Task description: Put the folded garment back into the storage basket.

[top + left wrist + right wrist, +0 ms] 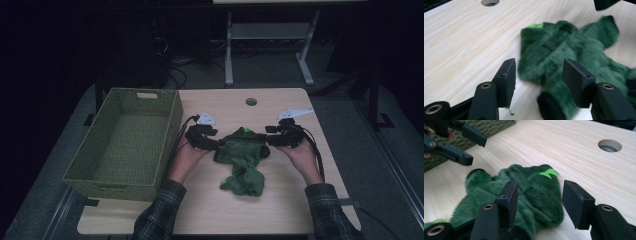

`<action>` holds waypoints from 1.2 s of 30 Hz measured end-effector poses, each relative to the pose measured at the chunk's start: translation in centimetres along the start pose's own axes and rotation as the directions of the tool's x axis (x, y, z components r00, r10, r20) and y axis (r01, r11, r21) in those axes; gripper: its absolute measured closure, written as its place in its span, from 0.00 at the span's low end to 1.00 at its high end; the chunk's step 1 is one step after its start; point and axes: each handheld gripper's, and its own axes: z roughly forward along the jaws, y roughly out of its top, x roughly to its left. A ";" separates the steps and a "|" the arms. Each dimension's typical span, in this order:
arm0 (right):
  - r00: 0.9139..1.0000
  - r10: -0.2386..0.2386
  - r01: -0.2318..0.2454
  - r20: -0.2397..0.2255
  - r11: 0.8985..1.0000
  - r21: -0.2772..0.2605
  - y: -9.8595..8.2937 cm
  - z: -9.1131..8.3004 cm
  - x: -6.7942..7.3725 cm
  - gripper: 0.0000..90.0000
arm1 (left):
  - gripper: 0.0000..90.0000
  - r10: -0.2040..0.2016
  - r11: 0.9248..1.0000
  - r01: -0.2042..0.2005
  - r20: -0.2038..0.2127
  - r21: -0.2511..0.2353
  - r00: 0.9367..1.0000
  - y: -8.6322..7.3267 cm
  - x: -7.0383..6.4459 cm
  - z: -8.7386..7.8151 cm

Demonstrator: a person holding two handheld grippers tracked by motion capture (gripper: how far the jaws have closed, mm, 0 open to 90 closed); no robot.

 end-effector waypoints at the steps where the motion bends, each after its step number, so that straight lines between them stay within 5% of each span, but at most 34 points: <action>1: 1.000 0.001 -0.001 0.006 1.000 0.002 0.0 0.3 -0.4 0.52 | 0.50 0.005 1.000 -0.005 0.001 0.002 1.000 0.0 0.3 0.2; 9: 0.998 0.052 -0.053 0.022 0.998 0.026 -1.0 2.3 -2.2 0.55 | 0.51 0.007 1.000 -0.008 0.009 0.031 1.000 0.3 1.9 2.9; 28: 0.999 -0.010 0.003 0.046 0.989 0.148 -2.5 5.1 -2.8 0.68 | 0.51 0.032 0.995 -0.036 0.046 0.088 0.998 -1.0 2.4 6.3; 36: 0.999 -0.013 0.004 0.050 0.985 0.175 -2.5 5.5 -2.4 0.91 | 0.74 0.048 0.993 -0.055 0.066 0.104 0.997 -1.0 2.1 6.9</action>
